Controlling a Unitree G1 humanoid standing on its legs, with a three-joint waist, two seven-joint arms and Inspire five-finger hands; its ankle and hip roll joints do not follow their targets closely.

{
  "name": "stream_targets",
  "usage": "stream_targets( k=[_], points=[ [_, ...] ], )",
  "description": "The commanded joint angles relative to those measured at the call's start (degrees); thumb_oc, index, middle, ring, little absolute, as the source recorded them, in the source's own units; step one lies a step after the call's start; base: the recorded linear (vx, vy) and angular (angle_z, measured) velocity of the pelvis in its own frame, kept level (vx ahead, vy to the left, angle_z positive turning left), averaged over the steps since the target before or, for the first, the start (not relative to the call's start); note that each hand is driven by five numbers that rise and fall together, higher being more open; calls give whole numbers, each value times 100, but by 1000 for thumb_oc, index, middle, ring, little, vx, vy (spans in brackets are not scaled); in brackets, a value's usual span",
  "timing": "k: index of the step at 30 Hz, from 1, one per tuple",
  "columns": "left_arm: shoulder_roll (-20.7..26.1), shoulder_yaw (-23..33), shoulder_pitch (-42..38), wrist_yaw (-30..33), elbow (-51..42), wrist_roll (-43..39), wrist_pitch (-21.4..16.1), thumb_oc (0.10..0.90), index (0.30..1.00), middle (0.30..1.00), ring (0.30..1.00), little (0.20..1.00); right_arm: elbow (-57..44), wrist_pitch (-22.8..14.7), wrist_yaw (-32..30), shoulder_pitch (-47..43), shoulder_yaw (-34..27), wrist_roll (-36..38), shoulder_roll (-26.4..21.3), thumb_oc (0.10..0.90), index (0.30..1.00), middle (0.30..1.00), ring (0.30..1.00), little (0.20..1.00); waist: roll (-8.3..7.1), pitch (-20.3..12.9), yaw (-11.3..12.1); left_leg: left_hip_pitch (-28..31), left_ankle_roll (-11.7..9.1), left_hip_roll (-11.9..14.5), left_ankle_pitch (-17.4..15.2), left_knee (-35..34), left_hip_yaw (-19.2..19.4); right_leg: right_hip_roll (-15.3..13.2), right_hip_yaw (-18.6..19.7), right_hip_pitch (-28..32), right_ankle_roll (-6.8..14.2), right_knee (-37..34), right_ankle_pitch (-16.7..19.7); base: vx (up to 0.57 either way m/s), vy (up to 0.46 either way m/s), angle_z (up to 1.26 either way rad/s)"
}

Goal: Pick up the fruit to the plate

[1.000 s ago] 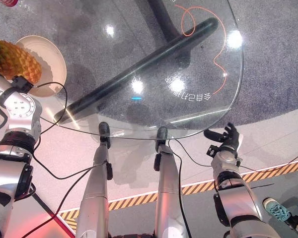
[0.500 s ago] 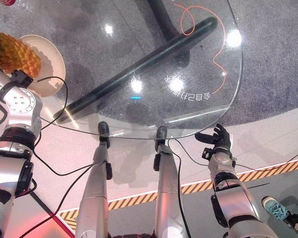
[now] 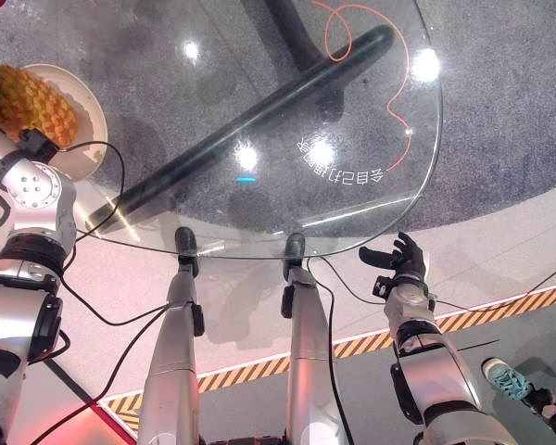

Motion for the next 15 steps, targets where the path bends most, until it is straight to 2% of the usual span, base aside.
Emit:
stream_targets(
  k=[1,9,11,12,13,15],
  points=[
    [522,107,-767,60,75,-110,-612,100,300,300,300,200,79,13,-50,219,197,-44,-144,800,900,900,900,900,-274,-127,74,86,273,-406,-995,862,189,545,84,692,6,-1265,482,0,0,0],
    [516,114,-739,-15,116,-163,-613,100,300,300,300,200,88,9,-56,206,180,-54,-162,800,900,900,900,900,-265,-127,69,78,277,-408,-994,872,195,538,94,694,7,-1282,495,0,0,0],
    [511,111,-751,-49,119,-166,-591,177,366,366,366,277,81,16,-68,197,169,-67,-160,800,900,900,900,900,-265,-127,70,75,277,-407,-993,868,197,540,92,693,7,-1281,492,0,0,0],
    [505,110,-753,-56,125,-165,-588,267,444,444,444,367,80,18,-67,197,161,-78,-158,800,900,900,900,900,-265,-127,69,73,279,-410,-994,868,195,542,92,688,7,-1280,494,0,0,0],
    [503,103,-764,-58,136,-165,-584,317,486,486,486,417,75,17,-71,196,163,-75,-161,800,900,900,900,900,-266,-127,67,70,281,-410,-994,869,194,542,92,686,6,-1279,493,0,0,0],
    [504,98,-777,-57,136,-165,-579,333,500,500,500,433,67,16,-79,185,166,-66,-162,800,900,900,900,900,-267,-127,65,41,284,-413,-942,852,194,539,93,661,4,-1300,540,0,0,0]
  ],
)
